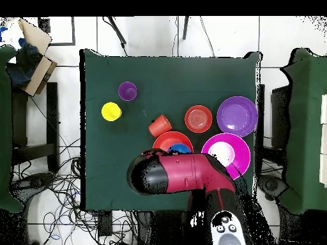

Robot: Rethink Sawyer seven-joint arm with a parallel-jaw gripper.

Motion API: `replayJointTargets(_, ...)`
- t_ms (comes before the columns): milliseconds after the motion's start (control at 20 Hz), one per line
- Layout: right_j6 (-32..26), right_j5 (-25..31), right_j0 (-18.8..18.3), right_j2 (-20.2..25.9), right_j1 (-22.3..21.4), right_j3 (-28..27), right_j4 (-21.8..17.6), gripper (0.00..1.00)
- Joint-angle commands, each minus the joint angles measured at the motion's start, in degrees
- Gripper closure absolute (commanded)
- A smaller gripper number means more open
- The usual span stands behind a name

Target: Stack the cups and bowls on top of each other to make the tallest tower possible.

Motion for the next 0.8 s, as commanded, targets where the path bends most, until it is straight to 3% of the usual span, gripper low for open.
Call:
replayJointTargets(50,-11.7,8.3,-2.9,8.3,4.0,-8.4,-0.7,0.00)
replayJointTargets(450,-11.1,9.3,-4.4,10.2,8.0,-13.8,-3.3,0.00)
replayJointTargets(800,-11.5,9.3,-5.6,11.1,8.8,-14.9,-4.6,0.00)
